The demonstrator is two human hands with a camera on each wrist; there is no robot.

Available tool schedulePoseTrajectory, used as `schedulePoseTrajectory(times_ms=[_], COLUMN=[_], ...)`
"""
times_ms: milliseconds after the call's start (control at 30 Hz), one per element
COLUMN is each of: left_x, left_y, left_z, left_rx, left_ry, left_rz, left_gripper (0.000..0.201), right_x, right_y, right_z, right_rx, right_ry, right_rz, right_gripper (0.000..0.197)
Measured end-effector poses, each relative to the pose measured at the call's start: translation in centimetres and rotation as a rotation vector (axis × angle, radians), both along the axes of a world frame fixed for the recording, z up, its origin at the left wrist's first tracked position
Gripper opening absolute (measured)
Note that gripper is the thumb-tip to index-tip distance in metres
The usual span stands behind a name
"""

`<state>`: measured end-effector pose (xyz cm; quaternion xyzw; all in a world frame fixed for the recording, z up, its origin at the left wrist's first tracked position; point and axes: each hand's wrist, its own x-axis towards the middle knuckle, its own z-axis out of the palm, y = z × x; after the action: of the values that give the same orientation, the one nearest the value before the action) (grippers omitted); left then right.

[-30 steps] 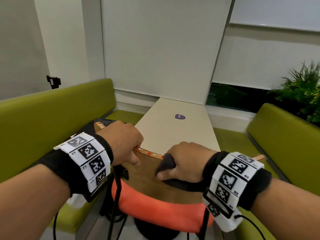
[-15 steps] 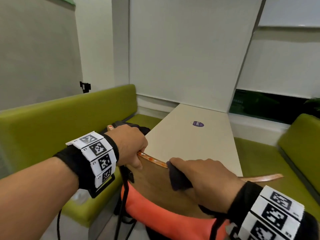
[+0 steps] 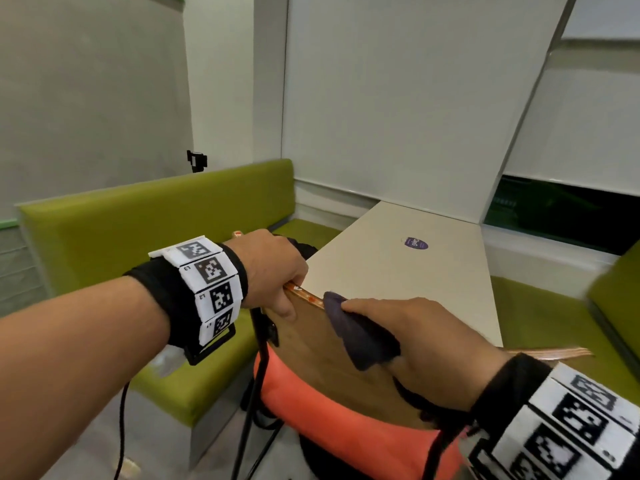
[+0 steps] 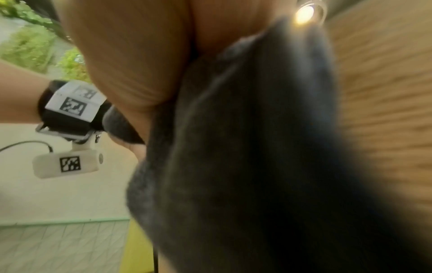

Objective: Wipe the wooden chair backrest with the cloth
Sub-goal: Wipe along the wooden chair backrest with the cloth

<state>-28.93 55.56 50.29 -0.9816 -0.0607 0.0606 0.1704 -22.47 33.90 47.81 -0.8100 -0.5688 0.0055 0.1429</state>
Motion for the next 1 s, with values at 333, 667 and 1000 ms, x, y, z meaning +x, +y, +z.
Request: schedulePoseTrajectory(times_ms=[333,667,1000], left_x=[-0.1,0.7,0.3], left_y=[4.5,6.4,11.4], left_z=[0.4,-0.2,0.3], left_rx=[0.008,-0.068,-0.205], left_ry=[-0.025,-0.046,-0.162], left_rz=[-0.098,-0.198,-0.184], left_gripper=[0.031,0.034,0.069], right_x=[-2.5,-1.6,-3.1], right_y=[7.9,5.3,10.0], right_z=[-0.3,-0.1,-1.1], right_rx=[-0.085,-0.045,-0.11], right_ry=[-0.112,0.018,-0.171], right_rz=[-0.156,-0.208,-0.313], right_gripper=[0.025,0.022,0.018])
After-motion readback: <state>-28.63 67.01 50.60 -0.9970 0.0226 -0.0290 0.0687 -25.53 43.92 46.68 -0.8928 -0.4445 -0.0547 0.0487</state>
